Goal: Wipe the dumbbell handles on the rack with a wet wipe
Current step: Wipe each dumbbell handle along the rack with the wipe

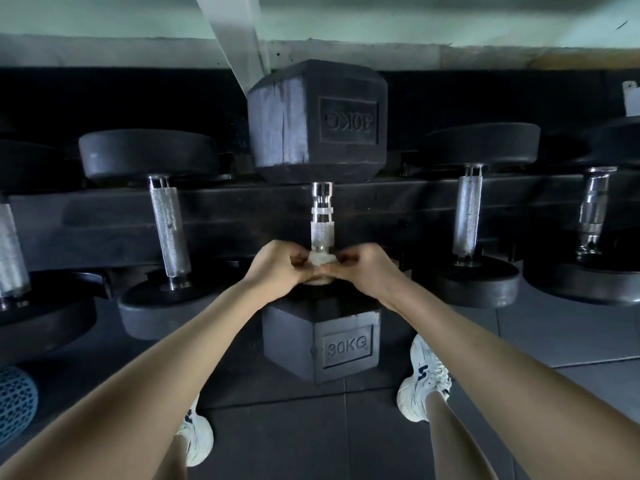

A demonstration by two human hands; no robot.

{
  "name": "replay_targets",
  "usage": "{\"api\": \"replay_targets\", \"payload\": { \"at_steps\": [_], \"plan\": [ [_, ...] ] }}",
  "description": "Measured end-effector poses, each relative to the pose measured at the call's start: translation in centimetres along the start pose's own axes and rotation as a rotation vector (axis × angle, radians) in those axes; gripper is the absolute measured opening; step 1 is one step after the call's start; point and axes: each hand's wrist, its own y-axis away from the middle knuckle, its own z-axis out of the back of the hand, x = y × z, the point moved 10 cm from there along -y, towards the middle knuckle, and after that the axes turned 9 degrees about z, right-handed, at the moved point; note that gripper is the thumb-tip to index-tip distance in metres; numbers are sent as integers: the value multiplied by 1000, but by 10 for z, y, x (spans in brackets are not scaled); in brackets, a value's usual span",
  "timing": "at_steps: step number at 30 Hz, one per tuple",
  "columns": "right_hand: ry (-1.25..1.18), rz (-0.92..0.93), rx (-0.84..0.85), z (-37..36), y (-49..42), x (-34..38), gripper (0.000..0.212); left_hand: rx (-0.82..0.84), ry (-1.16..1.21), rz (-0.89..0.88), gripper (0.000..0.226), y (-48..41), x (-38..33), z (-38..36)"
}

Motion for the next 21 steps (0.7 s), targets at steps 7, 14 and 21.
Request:
{"api": "replay_targets", "payload": {
  "at_steps": [7,14,21],
  "plan": [
    [-194,26,-161,6,-2,1,31,-42,274,32,11,0,8,0],
    [-271,-26,-320,26,-12,16,24,-116,415,137,20,-2,-2,24],
    [-708,-29,-455,34,-36,36,6,-176,917,239,29,-18,-16,25]
  ]
}}
